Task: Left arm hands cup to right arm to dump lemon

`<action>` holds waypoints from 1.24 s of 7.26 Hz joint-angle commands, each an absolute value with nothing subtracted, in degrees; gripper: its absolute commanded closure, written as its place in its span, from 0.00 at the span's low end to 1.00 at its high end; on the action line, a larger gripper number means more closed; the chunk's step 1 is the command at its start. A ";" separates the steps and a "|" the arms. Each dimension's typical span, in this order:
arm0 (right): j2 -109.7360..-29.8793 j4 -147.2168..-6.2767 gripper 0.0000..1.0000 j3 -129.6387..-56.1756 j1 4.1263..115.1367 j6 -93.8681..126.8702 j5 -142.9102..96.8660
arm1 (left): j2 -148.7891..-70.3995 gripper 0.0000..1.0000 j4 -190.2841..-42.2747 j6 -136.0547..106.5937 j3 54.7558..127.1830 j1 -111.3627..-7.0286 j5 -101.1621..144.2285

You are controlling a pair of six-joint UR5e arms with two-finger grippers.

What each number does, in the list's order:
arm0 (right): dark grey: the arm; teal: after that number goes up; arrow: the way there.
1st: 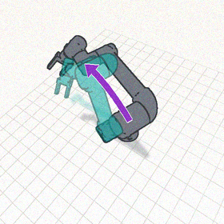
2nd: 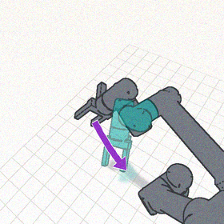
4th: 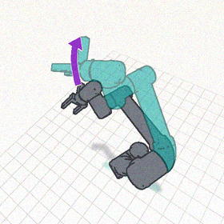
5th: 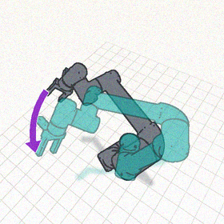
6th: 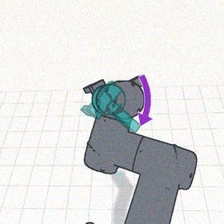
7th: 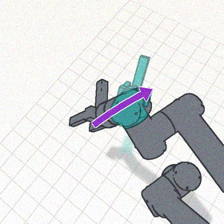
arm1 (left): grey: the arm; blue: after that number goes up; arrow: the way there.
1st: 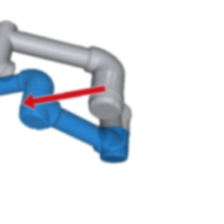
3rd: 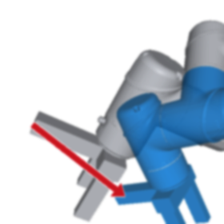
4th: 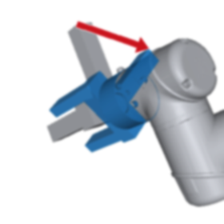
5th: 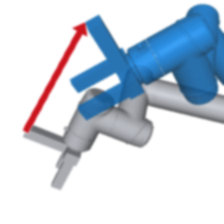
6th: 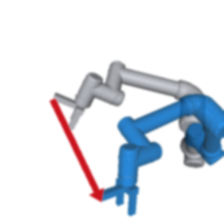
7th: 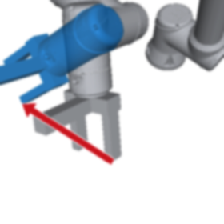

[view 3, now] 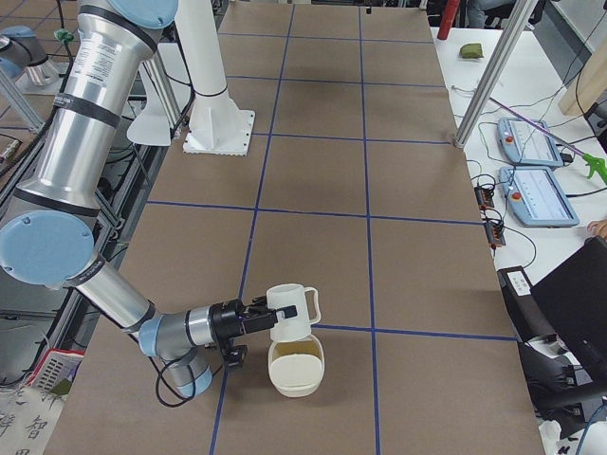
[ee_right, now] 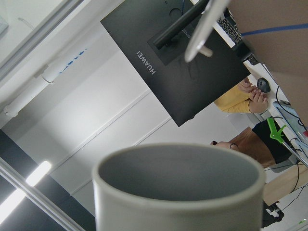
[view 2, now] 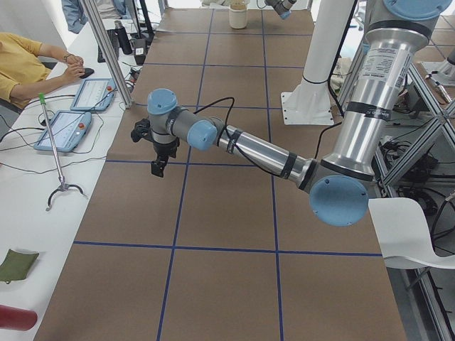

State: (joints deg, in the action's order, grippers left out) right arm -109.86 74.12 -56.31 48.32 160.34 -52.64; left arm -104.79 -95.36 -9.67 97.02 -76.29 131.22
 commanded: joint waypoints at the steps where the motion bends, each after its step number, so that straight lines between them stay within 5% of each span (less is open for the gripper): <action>1: -109.60 74.18 1.00 -57.73 48.43 160.75 -52.56 | -104.77 0.00 -95.36 -9.67 97.12 -76.29 131.22; 9: -112.06 77.17 1.00 -61.53 49.57 172.54 -52.82 | -104.77 0.00 -95.45 -9.67 96.94 -76.29 131.22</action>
State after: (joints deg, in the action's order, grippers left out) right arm -111.99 77.13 -62.20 49.52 173.44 -52.47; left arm -104.76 -95.42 -9.67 96.85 -76.29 131.22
